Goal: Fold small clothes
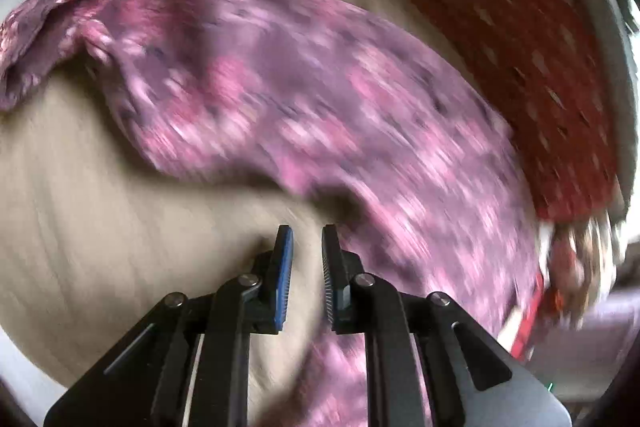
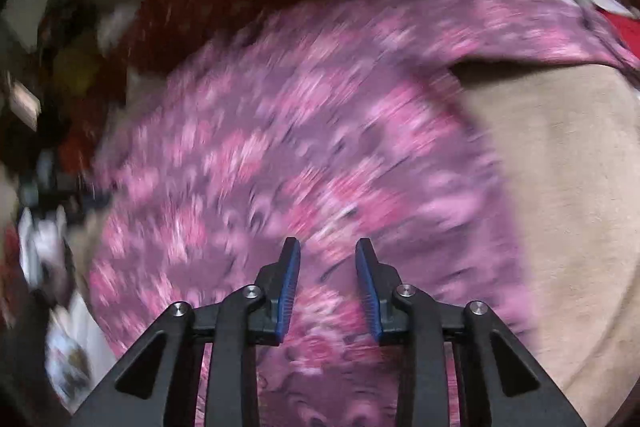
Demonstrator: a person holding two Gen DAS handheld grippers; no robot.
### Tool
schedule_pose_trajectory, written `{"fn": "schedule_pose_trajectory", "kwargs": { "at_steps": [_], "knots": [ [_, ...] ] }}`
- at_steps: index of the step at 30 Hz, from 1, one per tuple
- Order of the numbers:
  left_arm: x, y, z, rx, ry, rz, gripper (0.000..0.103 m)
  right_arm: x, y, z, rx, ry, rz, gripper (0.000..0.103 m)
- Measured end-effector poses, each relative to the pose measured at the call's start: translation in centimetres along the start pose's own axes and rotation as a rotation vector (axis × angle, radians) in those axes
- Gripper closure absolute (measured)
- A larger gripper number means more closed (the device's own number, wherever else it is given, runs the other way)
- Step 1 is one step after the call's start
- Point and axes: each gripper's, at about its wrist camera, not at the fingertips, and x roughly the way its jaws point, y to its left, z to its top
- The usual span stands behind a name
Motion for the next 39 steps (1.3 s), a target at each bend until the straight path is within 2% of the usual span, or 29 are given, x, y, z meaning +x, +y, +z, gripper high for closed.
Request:
{"fn": "schedule_pose_trajectory", "kwargs": {
  "at_steps": [2, 5, 7, 9, 11, 13, 15, 16, 18, 20, 22, 23, 24, 26, 27, 28, 31, 36, 39],
  "knots": [
    [-1.2, -2.8, -2.0, 0.098, -0.038, -0.01, 0.092, -2.2, -4.1, 1.5, 0.107, -0.064, -0.029, 0.069],
    [-1.6, -7.3, -3.8, 0.215, -0.08, -0.012, 0.083, -5.7, -13.0, 3.5, 0.356, -0.178, -0.108, 0.065],
    [-1.0, -10.3, -4.8, 0.306, -0.106, 0.008, 0.082, -7.7, -18.5, 4.4, 0.511, -0.25, -0.148, 0.064],
    [0.6, -13.2, -5.2, 0.381, -0.107, 0.052, 0.082, -9.1, -23.2, 5.1, 0.648, -0.319, -0.16, 0.061],
    [2.9, -15.2, -5.5, 0.4, -0.073, 0.06, 0.082, -9.4, -26.1, 6.2, 0.738, -0.36, -0.136, 0.058],
    [4.7, -16.3, -5.9, 0.395, -0.034, 0.059, 0.082, -9.0, -27.0, 7.6, 0.738, -0.379, -0.114, 0.057],
    [6.5, -17.1, -6.1, 0.392, -0.003, 0.066, 0.082, -7.9, -25.5, 9.7, 0.643, -0.393, -0.136, 0.049],
    [7.2, -17.2, -6.3, 0.389, 0.012, 0.072, 0.082, -7.4, -24.5, 10.9, 0.574, -0.39, -0.174, 0.039],
    [8.2, -17.4, -6.5, 0.381, 0.013, 0.083, 0.08, -5.9, -23.0, 12.8, 0.426, -0.363, -0.286, 0.031],
    [8.2, -17.7, -6.8, 0.389, 0.001, 0.065, 0.067, -3.3, -22.5, 14.1, 0.319, -0.303, -0.397, 0.032],
    [8.1, -17.8, -6.9, 0.393, 0.007, 0.044, 0.063, -1.2, -23.0, 14.8, 0.305, -0.232, -0.477, 0.03],
    [8.1, -17.8, -6.8, 0.394, 0.01, 0.042, 0.063, -0.6, -23.9, 14.7, 0.325, -0.221, -0.471, 0.029],
    [8.1, -17.7, -6.8, 0.395, 0.014, 0.036, 0.063, -0.7, -24.2, 14.6, 0.346, -0.245, -0.455, 0.032],
    [8.1, -17.4, -6.6, 0.389, 0.023, 0.017, 0.063, -1.4, -24.9, 14.5, 0.382, -0.295, -0.43, 0.072],
    [8.3, -17.5, -6.4, 0.384, 0.028, 0.009, 0.063, -1.7, -25.3, 14.3, 0.396, -0.292, -0.384, 0.098],
    [8.2, -17.4, -6.3, 0.376, 0.035, -0.001, 0.063, -1.8, -25.7, 14.4, 0.412, -0.276, -0.343, 0.099],
    [7.5, -16.6, -5.7, 0.35, 0.052, -0.042, 0.063, -2.9, -24.8, 14.7, 0.371, -0.294, -0.317, 0.099],
    [7.0, -15.1, -4.8, 0.281, 0.087, -0.091, 0.063, -5.5, -20.8, 15.0, 0.298, -0.339, -0.238, 0.099],
    [6.7, -14.4, -4.5, 0.258, 0.089, -0.108, 0.063, -6.3, -18.1, 14.7, 0.273, -0.359, -0.157, 0.099]
  ]
}}
